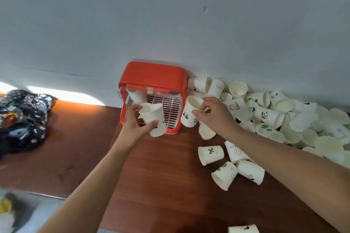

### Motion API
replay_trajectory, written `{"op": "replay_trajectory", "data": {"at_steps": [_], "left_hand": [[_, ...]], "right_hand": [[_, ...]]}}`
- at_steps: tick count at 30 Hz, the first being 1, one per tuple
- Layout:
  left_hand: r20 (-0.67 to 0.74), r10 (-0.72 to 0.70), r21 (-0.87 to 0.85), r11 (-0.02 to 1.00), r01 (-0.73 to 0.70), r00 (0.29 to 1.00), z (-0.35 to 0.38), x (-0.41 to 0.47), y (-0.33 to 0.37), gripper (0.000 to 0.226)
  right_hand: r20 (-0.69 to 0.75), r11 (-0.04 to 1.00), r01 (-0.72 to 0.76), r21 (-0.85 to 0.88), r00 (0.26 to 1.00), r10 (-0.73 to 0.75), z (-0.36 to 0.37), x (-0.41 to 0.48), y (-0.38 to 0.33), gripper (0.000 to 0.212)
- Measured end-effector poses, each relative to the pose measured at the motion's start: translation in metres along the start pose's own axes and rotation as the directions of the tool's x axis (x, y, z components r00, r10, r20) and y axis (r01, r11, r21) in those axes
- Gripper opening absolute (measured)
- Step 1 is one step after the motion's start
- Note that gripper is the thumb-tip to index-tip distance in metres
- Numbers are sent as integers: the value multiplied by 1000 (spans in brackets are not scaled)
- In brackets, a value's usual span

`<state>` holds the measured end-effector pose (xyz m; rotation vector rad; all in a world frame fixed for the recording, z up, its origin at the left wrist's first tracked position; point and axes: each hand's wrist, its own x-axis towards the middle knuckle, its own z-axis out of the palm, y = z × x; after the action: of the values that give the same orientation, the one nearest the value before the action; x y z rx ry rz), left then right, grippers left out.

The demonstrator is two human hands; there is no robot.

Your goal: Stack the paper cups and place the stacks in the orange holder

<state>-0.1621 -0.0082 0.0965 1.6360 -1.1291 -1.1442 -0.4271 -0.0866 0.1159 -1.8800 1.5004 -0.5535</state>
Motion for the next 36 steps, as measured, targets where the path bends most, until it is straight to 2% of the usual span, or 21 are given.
{"op": "replay_trajectory", "data": {"at_steps": [1, 3, 5, 8, 13, 16, 19, 22, 25, 27, 31, 33, 36], "left_hand": [[-25, 14, 8, 1000, -14, 1000, -14, 3, -2, 68], [-43, 32, 16, 999, -31, 999, -40, 13, -11, 78], [-62, 25, 16, 1000, -24, 998, -57, 25, -20, 80], [-67, 35, 50, 998, -32, 997, -66, 45, -26, 76], [33, 124, 181, 975, -128, 992, -60, 74, -32, 71], [99, 111, 306, 942, -136, 989, -52, 83, -43, 74], [200, 84, 474, 864, -172, 976, -49, 89, -56, 79], [315, -38, 443, 889, -111, 948, -55, 93, -69, 94], [392, -52, 343, 935, -93, 919, -65, 99, -83, 98], [399, -68, 250, 967, -37, 914, -69, 101, -89, 92], [332, -160, 21, 987, 162, 930, -72, 95, -77, 66], [331, -160, 6, 986, 168, 930, -72, 95, -76, 56], [352, -108, 90, 993, 81, 930, -71, 100, -83, 58]], "right_hand": [[-3, 1000, 17, 19, 1000, -17, 12, 4, -10, 21], [4, 998, 37, 52, 999, -37, 35, 10, -28, 35], [13, 996, 40, 81, 999, -41, 54, 16, -43, 48], [-20, 996, 14, 84, 1000, -12, 75, 24, -55, 57], [-89, 997, -48, 57, 995, 53, 83, 29, -64, 54], [-126, 998, -59, 29, 990, 62, 86, 28, -65, 53], [-149, 996, -86, 32, 985, 90, 94, 27, -69, 55], [-145, 996, -68, 59, 987, 76, 106, 27, -76, 59], [-132, 996, 1, 85, 991, 10, 120, 32, -84, 61], [-111, 999, 22, 25, 994, -19, 131, 35, -88, 67], [-43, 963, 50, -264, 997, -64, 155, 43, -85, 76], [13, 945, 43, -325, 999, -41, 166, 47, -82, 77], [148, 962, 14, -272, 989, 28, 174, 53, -77, 77]]}}
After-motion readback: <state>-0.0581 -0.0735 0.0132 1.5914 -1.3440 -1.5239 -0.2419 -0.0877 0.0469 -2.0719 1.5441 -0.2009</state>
